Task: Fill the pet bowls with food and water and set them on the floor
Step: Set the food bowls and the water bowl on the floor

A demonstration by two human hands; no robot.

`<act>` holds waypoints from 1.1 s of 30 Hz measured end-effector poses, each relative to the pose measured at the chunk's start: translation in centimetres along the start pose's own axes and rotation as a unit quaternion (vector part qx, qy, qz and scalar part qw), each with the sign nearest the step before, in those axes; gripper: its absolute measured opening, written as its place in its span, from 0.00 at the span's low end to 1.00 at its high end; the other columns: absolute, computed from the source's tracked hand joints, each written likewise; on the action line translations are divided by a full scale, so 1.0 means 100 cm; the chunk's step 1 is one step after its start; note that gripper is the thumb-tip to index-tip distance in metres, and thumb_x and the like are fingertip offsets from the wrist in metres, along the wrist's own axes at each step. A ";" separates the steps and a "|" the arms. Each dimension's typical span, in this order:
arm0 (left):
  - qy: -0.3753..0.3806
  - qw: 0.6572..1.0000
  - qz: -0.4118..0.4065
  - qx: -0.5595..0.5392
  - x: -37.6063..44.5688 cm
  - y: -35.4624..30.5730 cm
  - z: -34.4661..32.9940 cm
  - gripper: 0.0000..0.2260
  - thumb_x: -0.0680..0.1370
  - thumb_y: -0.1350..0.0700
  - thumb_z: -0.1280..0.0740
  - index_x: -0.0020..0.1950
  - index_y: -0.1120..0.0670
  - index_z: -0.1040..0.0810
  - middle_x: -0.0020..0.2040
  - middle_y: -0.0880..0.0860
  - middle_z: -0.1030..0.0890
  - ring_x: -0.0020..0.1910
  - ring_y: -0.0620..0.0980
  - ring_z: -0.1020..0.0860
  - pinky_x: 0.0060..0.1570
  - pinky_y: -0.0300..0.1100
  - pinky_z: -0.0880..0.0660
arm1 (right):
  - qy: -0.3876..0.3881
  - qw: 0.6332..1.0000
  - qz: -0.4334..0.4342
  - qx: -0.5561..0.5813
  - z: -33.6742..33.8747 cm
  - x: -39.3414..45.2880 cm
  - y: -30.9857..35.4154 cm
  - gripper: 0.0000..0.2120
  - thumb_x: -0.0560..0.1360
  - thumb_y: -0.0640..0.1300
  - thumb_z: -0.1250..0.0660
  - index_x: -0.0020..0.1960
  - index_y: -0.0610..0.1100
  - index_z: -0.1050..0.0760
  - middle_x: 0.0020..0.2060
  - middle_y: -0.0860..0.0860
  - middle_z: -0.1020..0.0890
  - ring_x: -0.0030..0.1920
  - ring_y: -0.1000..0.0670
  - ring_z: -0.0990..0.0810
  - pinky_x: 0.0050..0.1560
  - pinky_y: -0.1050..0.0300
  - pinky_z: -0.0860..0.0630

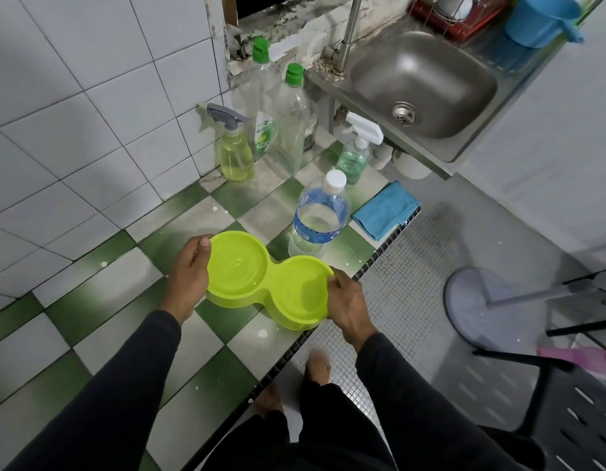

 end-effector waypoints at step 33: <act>-0.274 0.925 0.041 -0.261 -0.122 0.036 0.092 0.08 0.84 0.43 0.38 0.54 0.41 0.19 0.61 0.55 0.20 0.59 0.58 0.23 0.56 0.56 0.24 | 0.029 0.986 0.108 0.128 -0.037 -0.040 0.087 0.16 0.84 0.57 0.40 0.64 0.52 0.20 0.60 0.53 0.18 0.62 0.49 0.22 0.69 0.41 0.27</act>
Point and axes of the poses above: each hand's wrist, its own x-axis towards the middle knuckle, its own z-axis out of the back of the hand, y = z × x, the point moved 10 cm from there along x, towards the middle knuckle
